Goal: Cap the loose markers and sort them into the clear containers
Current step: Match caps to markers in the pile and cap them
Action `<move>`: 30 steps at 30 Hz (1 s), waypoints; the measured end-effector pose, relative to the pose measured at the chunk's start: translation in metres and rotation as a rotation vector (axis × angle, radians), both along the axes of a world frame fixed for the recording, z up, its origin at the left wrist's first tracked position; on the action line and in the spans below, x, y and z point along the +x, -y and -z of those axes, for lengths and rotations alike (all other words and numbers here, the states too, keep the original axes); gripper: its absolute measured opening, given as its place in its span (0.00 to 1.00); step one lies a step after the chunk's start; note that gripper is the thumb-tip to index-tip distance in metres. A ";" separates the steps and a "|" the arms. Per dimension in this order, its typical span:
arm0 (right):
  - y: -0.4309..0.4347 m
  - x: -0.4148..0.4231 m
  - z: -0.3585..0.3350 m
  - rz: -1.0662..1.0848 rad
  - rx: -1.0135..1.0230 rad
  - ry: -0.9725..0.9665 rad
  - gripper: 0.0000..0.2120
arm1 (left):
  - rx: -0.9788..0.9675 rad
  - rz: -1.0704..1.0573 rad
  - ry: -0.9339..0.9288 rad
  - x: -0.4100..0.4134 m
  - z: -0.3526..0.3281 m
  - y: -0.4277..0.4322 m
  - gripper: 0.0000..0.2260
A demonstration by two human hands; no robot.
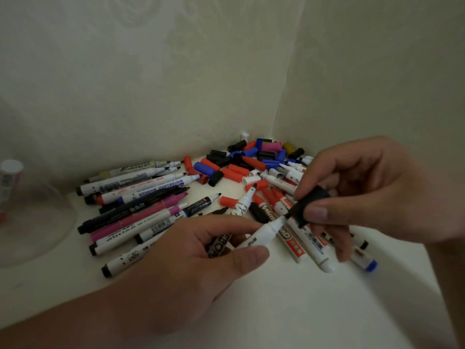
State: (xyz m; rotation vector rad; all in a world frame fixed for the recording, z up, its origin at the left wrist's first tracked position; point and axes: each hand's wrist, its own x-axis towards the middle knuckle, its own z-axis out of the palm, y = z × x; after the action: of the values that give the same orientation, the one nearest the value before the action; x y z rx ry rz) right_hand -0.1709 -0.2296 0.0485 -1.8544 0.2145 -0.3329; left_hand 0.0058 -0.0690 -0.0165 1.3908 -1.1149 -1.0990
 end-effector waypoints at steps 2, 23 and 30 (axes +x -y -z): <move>-0.004 0.005 0.002 -0.004 -0.022 -0.065 0.07 | -0.042 0.000 0.023 -0.001 0.002 0.001 0.14; -0.020 0.022 0.005 0.070 -0.042 -0.212 0.11 | -0.180 -0.164 0.080 -0.008 0.011 -0.002 0.12; -0.018 0.024 0.010 0.069 -0.013 -0.164 0.09 | -0.174 -0.192 0.058 -0.006 0.010 0.001 0.13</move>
State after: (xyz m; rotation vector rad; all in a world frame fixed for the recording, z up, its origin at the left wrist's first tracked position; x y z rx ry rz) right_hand -0.1471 -0.2116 0.0386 -1.8911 0.3900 -0.2298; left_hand -0.0002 -0.0696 -0.0265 1.3674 -1.0676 -0.8098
